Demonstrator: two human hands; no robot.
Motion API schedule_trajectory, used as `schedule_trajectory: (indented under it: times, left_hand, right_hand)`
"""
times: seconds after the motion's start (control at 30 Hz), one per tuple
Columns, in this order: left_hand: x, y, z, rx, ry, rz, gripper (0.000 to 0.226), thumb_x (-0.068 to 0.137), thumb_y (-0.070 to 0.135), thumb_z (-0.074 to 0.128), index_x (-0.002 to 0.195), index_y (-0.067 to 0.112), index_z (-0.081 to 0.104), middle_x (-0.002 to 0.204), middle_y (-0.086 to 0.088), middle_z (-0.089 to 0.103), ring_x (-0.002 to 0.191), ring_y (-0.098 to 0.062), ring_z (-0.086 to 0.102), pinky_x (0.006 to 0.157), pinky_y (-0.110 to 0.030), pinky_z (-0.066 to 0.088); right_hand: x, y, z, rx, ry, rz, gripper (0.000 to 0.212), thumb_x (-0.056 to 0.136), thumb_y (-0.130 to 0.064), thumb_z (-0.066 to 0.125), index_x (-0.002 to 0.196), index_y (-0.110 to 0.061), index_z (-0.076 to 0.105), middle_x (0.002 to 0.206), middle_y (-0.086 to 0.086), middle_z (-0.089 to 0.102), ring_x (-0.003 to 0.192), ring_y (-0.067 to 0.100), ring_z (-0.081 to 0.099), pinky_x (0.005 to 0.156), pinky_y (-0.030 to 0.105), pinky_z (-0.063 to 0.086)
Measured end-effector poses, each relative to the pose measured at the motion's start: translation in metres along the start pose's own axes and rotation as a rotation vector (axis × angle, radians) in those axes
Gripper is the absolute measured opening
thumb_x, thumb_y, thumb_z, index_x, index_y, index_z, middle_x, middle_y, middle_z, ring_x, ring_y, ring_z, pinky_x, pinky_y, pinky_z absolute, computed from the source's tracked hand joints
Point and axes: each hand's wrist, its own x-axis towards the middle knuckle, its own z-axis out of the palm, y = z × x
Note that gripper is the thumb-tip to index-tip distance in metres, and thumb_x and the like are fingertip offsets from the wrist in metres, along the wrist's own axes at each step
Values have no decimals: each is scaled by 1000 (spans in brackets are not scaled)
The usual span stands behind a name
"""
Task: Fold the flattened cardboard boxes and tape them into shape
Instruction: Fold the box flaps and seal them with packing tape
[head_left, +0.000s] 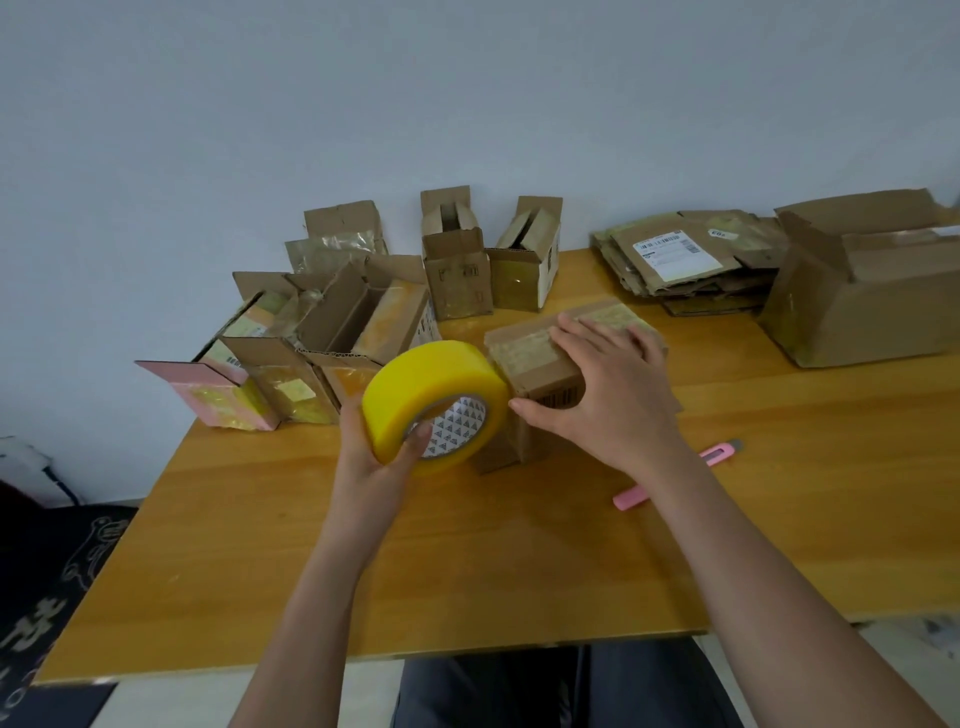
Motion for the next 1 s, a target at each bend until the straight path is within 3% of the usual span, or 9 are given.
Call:
schedule_trajectory:
  times: [0.17,0.3,0.4,0.53,0.6,0.73,0.8,0.87,1.0]
  left_hand:
    - [0,11,-3,159,-32,146,63,80,37,65,136,41,37,133,6,47,117,-9,51,81,-12,50]
    - [0,24,-4,217,-55,166,64,77,38,65,135,41,39,125,23,48,111,5,50,82,-11,47]
    - [-3,28,-11,310,-74,171,63,78,37,67,137,40,42,128,17,50,116,-12,50,89,-28,48]
    - [-13,31,-12,396,-74,165,61,81,25,74,119,56,38,116,35,42,112,-10,46,87,-27,43]
    - [-13,34,-10,480,-72,149,59,81,29,76,122,51,40,115,30,45,112,-10,44,89,-30,43]
    - [-5,46,-5,650,-220,134,66,86,40,69,141,45,32,137,6,41,115,-11,41,89,-28,39]
    - [1,56,4,687,-291,109,75,86,53,59,150,38,26,145,3,34,119,-11,39,93,-26,38]
    - [9,66,17,735,-259,124,80,84,61,51,153,27,29,148,5,33,129,-12,38,98,-23,34]
    - [25,83,42,801,-277,263,50,95,39,58,141,22,50,139,5,46,128,-12,44,97,-19,31]
  right_hand:
    - [2,10,-2,4,-7,0,103,67,-92,25,145,-27,42,157,-9,33,144,9,27,118,38,6]
    - [0,20,-8,24,-18,-8,102,67,-92,25,146,-30,41,156,-12,33,144,7,26,119,38,6]
    - [-1,25,-10,53,-19,-6,100,66,-90,29,145,-31,41,156,-13,32,144,5,25,120,40,6]
    - [-1,31,-9,71,-5,-11,98,67,-87,32,145,-29,43,156,-12,33,144,7,25,121,42,-1]
    - [0,33,-8,92,-5,-16,97,67,-85,33,145,-27,43,157,-11,32,145,8,23,120,42,-6]
    - [1,42,-8,143,-13,-16,97,66,-80,34,147,-28,38,160,-11,25,147,10,18,118,42,-12]
    - [0,45,-8,182,-6,-19,95,66,-77,38,149,-32,34,160,-10,23,147,11,18,119,45,-11]
    - [-2,46,-8,220,-2,-33,89,68,-74,41,149,-38,32,159,-12,25,146,12,19,120,49,-10]
    - [-4,45,-5,181,2,-68,74,74,-72,35,141,-42,45,155,-20,29,146,10,19,119,50,-11]
